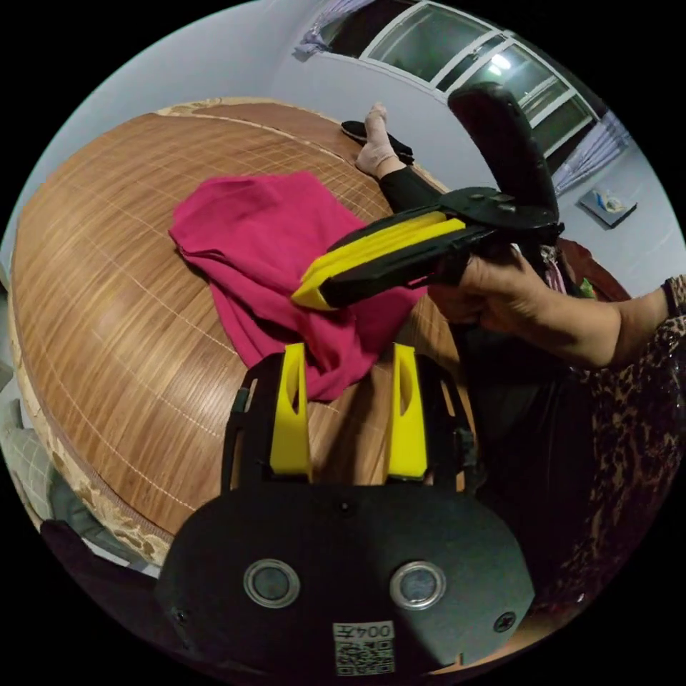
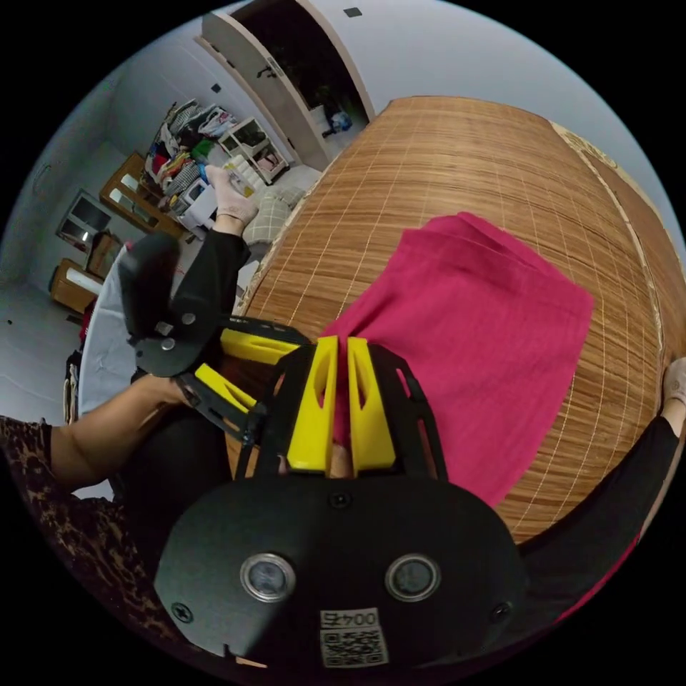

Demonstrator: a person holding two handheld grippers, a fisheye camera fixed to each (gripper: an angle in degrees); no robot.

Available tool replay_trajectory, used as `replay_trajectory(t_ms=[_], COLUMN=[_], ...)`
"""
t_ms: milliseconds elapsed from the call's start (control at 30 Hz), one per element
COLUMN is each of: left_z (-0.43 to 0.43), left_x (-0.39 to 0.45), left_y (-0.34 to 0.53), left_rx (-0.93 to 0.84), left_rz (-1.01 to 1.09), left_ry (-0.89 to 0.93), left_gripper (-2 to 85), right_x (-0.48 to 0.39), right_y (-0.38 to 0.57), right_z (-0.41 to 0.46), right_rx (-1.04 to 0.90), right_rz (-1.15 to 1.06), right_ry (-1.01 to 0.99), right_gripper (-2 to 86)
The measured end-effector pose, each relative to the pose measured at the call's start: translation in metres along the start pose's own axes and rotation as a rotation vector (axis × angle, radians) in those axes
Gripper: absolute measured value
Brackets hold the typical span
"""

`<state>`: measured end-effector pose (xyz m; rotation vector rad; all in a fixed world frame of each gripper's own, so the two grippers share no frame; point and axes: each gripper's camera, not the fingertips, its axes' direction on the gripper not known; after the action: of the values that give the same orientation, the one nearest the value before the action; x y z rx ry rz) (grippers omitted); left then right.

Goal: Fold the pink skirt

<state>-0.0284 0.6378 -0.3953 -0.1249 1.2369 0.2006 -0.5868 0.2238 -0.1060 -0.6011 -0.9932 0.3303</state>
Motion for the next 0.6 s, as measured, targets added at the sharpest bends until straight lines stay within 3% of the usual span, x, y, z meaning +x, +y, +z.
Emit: replay_trajectory(t_ms=[300, 600], left_z=[-0.018, -0.033], left_x=[-0.093, -0.148], left_y=[0.013, 0.024], left_rx=[0.071, 0.081], left_rz=[-0.210, -0.376], left_ry=[0.280, 0.294], left_gripper=[11.3, 2.7], right_x=[0.054, 0.031], right_y=[0.055, 0.061], right_z=[-0.045, -0.046], right_rx=[-0.110, -0.255], right_rz=[0.139, 0.034], right_ry=[0.073, 0.266], right_gripper=[7.3, 4.7])
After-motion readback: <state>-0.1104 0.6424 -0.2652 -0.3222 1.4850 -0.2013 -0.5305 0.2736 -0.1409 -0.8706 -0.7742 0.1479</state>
